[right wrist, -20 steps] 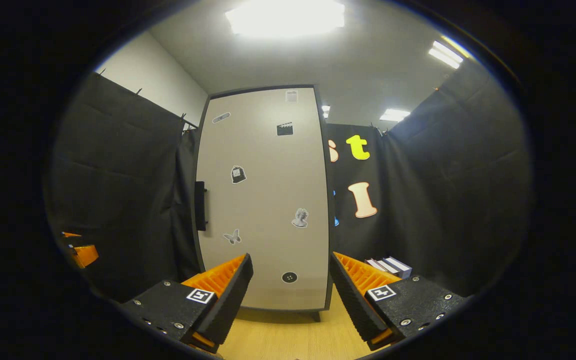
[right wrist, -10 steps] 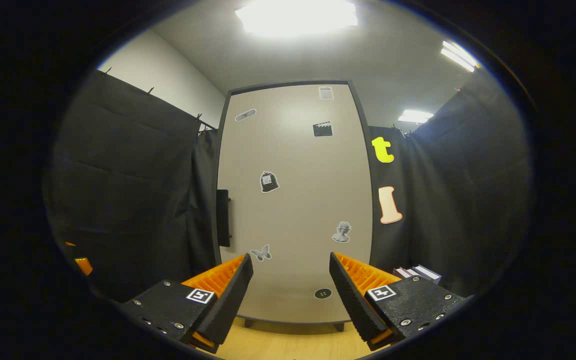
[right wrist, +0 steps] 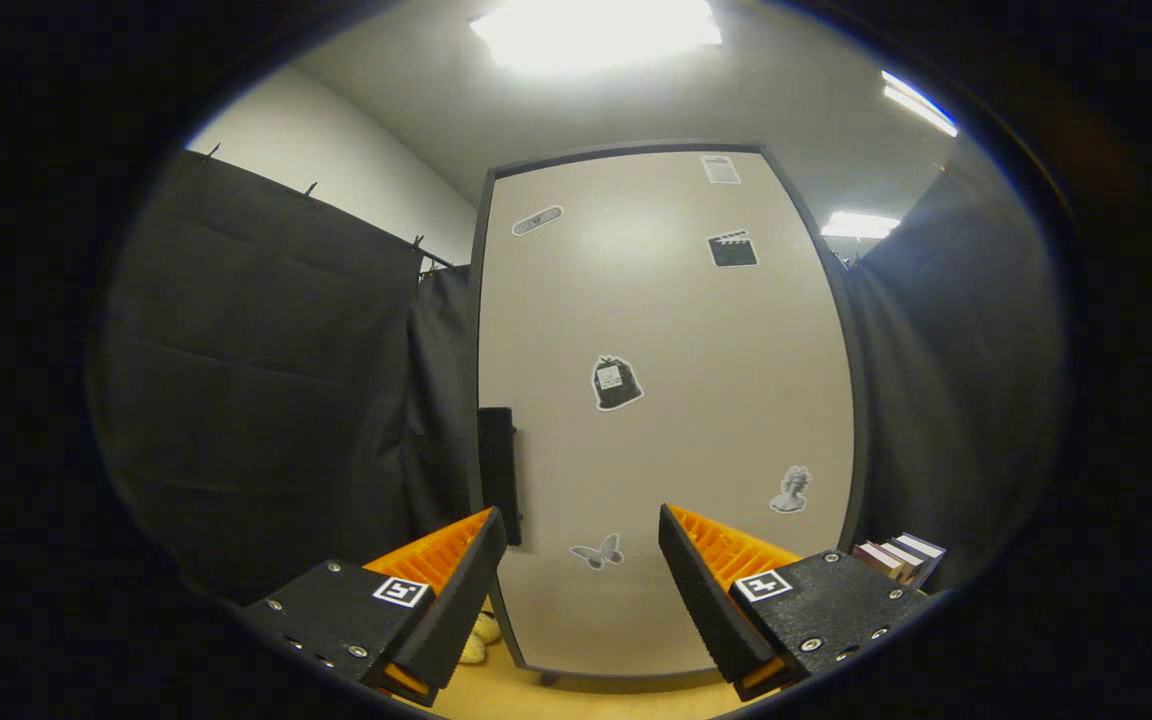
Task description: Open the cabinet door with the right hand, grasp the bottle in the cabinet with the left hand and place it on the coaster, then close the cabinet door with the right hand.
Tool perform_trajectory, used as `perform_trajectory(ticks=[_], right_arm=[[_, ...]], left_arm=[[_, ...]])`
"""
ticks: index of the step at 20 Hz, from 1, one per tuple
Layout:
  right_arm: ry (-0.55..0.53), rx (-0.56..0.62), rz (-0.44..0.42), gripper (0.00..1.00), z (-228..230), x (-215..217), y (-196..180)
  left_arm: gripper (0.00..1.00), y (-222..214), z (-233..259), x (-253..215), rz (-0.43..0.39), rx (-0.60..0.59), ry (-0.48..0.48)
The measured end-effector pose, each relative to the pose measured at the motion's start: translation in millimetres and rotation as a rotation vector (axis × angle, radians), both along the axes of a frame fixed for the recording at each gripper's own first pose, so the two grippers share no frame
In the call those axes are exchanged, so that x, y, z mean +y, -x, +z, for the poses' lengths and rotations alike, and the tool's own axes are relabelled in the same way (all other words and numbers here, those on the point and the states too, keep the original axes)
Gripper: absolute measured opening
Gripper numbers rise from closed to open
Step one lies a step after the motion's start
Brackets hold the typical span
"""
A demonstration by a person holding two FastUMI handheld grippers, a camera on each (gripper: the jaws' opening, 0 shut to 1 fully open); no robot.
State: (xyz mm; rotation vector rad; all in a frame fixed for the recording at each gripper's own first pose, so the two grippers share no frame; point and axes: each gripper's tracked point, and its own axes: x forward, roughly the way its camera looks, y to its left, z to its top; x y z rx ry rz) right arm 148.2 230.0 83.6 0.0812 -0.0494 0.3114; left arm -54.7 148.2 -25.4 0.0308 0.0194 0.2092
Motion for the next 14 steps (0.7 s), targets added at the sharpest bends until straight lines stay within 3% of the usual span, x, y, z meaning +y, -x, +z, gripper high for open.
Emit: perform_trajectory(ticks=[2, 3, 4, 6, 8, 12, 14], right_arm=[[0.0, 0.011, 0.018, 0.94, -0.5, 16.2, -12.2], [0.0, 0.016, 0.021, 0.94, -0.7, 22.7, -18.3], [0.001, 0.019, 0.02, 0.93, -0.7, 28.3, -25.3], [-0.004, 0.031, 0.016, 0.91, -2.1, 39.5, -39.8], [-0.013, 0.057, 0.018, 0.89, -6.0, 50.9, -54.4], [-0.014, 0.084, 0.009, 0.74, -9.3, 67.7, -76.2], [-0.005, 0.085, 0.0, 0.71, -7.9, 74.6, -82.3]], left_arm=[[0.88, 1.7, -3.8, 9.6, 0.008, 0.005, 0.001], [0.83, 2.6, -6.0, 14.1, 0.015, 0.008, -0.003], [0.88, 3.4, -5.9, 19.7, 0.022, 0.008, -0.005], [0.88, 7.7, -5.2, 27.9, 0.033, 0.006, -0.005], [0.83, 9.8, -9.0, 36.0, 0.045, 0.011, -0.003], [0.83, 7.6, -15.2, 45.3, 0.069, 0.018, 0.0], [0.83, 10.3, -14.2, 57.5, 0.078, 0.013, -0.002]])
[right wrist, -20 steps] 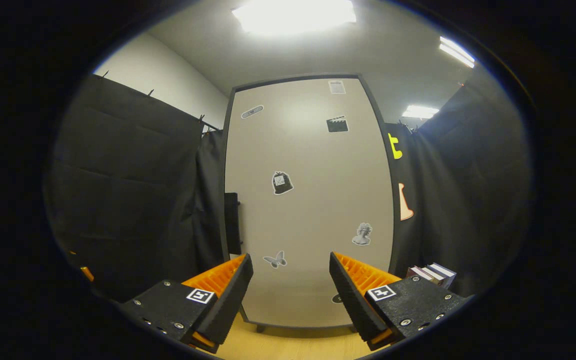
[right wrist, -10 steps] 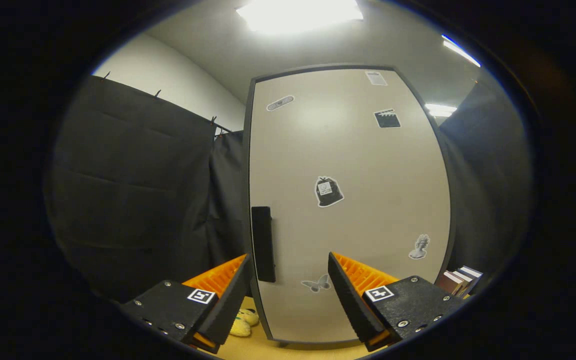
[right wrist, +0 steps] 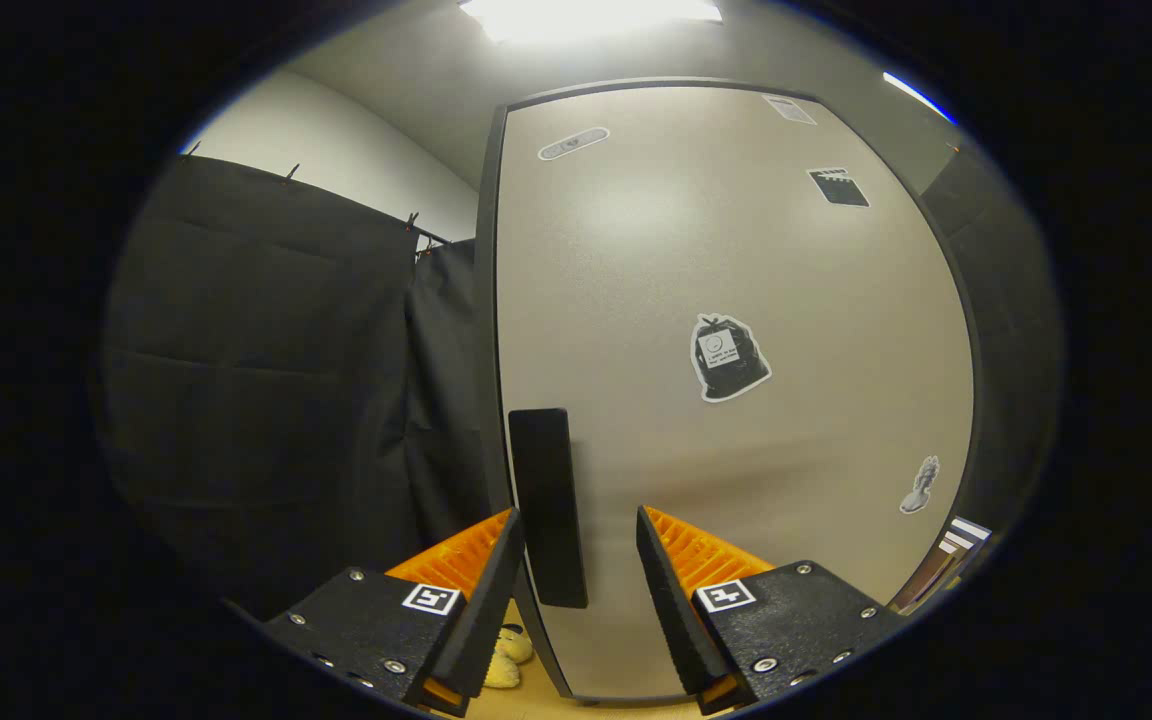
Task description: Open the cabinet door with the right hand, grasp the bottle in the cabinet with the left hand and place it on the coaster, then close the cabinet door with the right hand.
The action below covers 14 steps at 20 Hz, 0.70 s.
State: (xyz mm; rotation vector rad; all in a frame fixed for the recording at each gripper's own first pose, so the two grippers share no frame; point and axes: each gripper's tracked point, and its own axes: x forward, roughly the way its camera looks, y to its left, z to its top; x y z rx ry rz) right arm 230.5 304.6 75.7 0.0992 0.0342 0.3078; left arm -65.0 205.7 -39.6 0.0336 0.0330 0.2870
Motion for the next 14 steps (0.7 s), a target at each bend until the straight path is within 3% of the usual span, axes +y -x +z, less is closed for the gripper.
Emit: perform_trajectory(ticks=[1, 5, 7, 9, 10, 12, 14], right_arm=[[0.008, 0.006, 0.001, 0.69, -0.1, 4.7, -3.1], [0.062, 0.072, -0.018, 0.57, -16.1, 17.8, -19.4], [0.062, 0.084, -0.032, 0.37, -16.3, 18.9, -21.3], [0.074, 0.089, -0.037, 0.29, -16.9, 18.4, -20.2], [0.074, 0.089, -0.035, 0.18, -16.9, 18.4, -18.8], [0.09, 0.099, -0.025, 0.15, -17.1, 17.7, -16.8], [0.091, 0.103, -0.004, 0.15, -17.3, 17.5, -13.0]], left_arm=[[0.88, 3.0, -0.5, 3.6, 0.002, -0.001, 0.001], [0.79, 2.5, -2.7, 9.2, 0.002, -0.003, 0.013], [0.79, 1.3, -2.4, 9.7, -0.002, -0.004, 0.011], [0.79, -1.2, -2.8, 9.2, -0.013, -0.002, 0.011], [0.79, -3.4, -2.2, 7.7, -0.02, -0.002, 0.012], [0.88, -8.8, -1.2, 2.3, -0.034, -0.004, 0.016], [0.83, -14.9, -1.7, -2.5, -0.054, -0.007, 0.019]])
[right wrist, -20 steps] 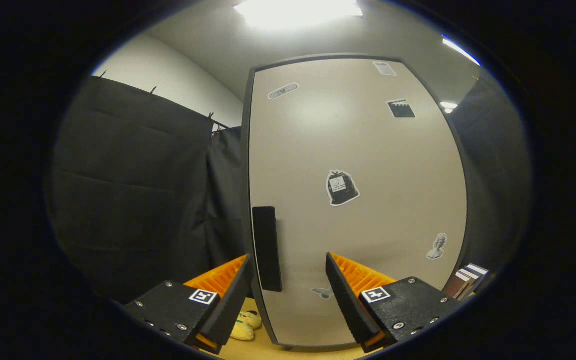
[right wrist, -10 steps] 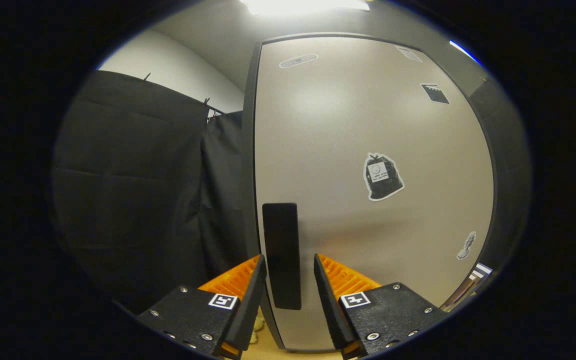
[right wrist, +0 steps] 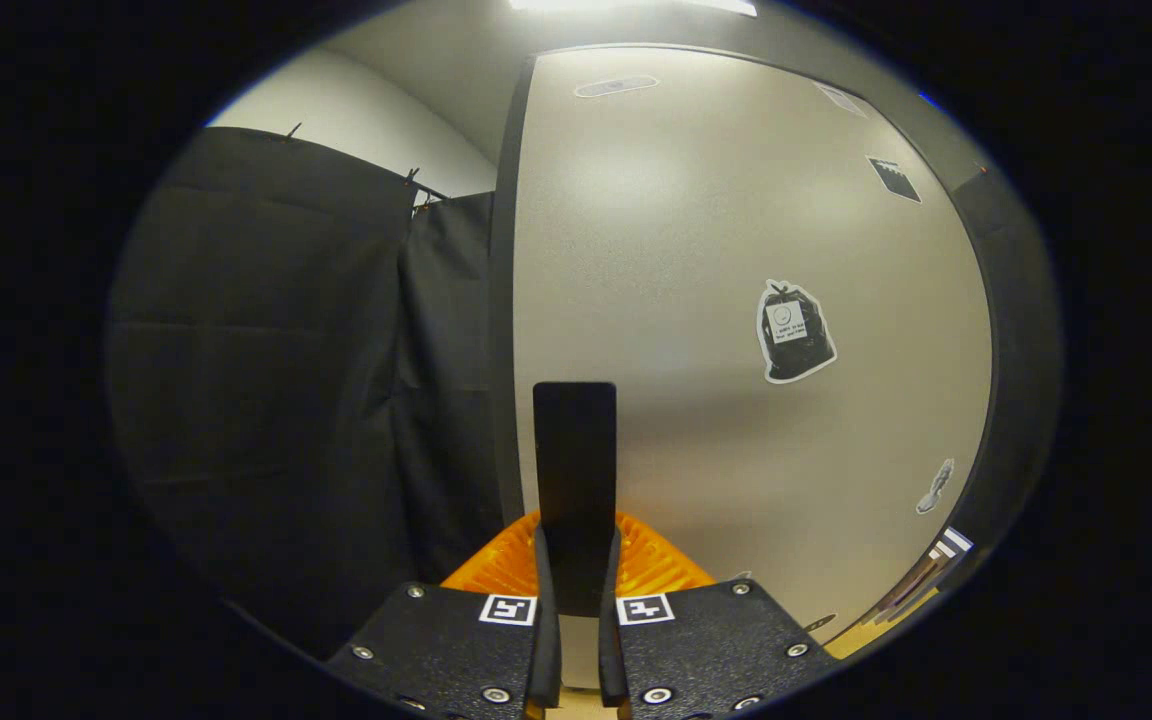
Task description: Open the cabinet door with the right hand, grasp the bottle in the cabinet with the left hand and place it on the coaster, then close the cabinet door with the right hand.
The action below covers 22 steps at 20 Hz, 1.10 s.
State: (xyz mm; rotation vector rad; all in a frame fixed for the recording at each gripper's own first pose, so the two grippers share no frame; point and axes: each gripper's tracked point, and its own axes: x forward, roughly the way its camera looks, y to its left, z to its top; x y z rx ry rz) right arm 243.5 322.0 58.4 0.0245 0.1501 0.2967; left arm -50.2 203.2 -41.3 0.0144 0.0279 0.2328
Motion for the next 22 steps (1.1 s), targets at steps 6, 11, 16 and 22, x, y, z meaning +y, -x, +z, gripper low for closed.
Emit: perform_trajectory(ticks=[6, 11, 16, 22], right_arm=[[-0.026, 0.013, 0.076, 0.15, 5.1, -3.2, 20.3], [-0.031, 0.024, 0.134, 0.15, 2.0, -11.0, 21.4], [-0.032, 0.047, 0.171, 0.15, 2.2, -21.8, 35.6], [-0.04, 0.062, 0.21, 0.15, 3.5, -43.9, 66.3]], left_arm=[[0.83, -13.8, 16.1, -41.9, -0.067, -0.03, -0.007], [0.83, -19.7, 19.8, -84.9, -0.117, -0.042, -0.007], [0.89, -23.7, 17.3, -104.0, -0.135, -0.035, 0.012], [0.88, -31.8, 25.5, -119.9, -0.152, -0.048, 0.002]])
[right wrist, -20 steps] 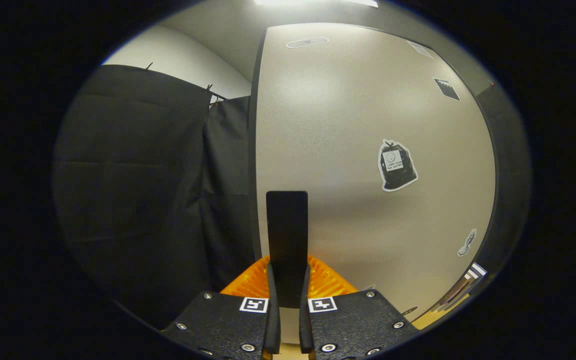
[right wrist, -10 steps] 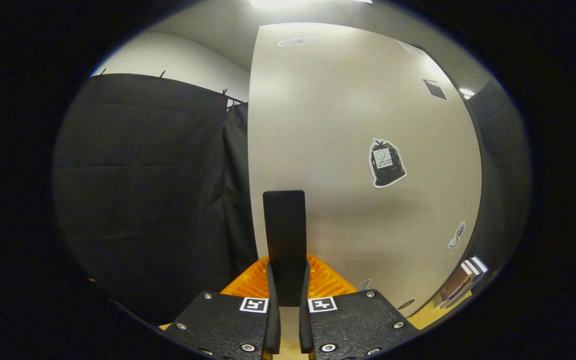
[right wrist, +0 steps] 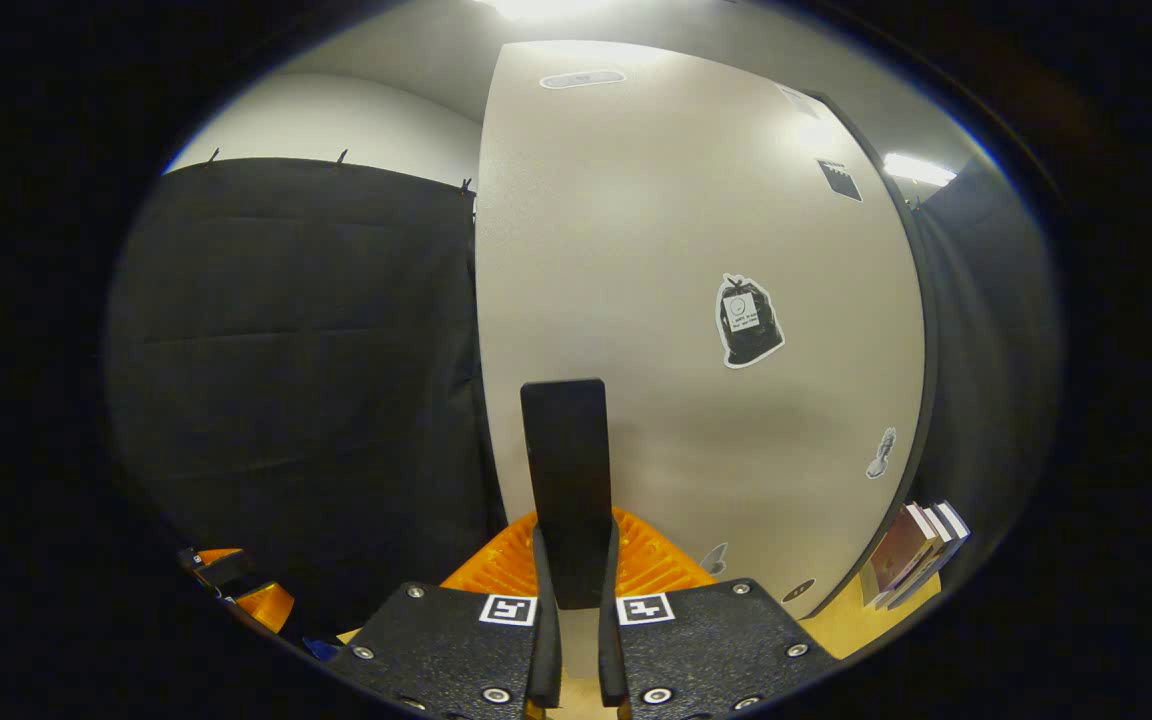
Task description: Open the cabinet door with the right hand, grasp the bottle in the cabinet with the left hand and place it on the coaster, then close the cabinet door with the right hand.
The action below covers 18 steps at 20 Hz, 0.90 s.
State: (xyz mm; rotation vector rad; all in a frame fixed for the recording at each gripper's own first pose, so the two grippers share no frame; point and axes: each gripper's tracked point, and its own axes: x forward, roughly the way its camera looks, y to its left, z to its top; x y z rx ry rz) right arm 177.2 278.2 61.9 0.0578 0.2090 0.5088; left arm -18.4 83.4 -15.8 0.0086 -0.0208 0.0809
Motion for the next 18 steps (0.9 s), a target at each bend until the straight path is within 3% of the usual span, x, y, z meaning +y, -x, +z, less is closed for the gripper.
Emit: perform_trajectory(ticks=[11, 18], right_arm=[[-0.024, 0.025, 0.029, 0.15, 4.4, -53.6, 42.0], [-0.023, 0.034, -0.003, 0.14, 9.3, -100.9, 66.7]], left_arm=[[0.88, -18.4, 9.6, -46.2, -0.08, -0.021, -0.005], [0.88, -30.8, 15.2, -96.2, -0.157, -0.035, -0.006]])
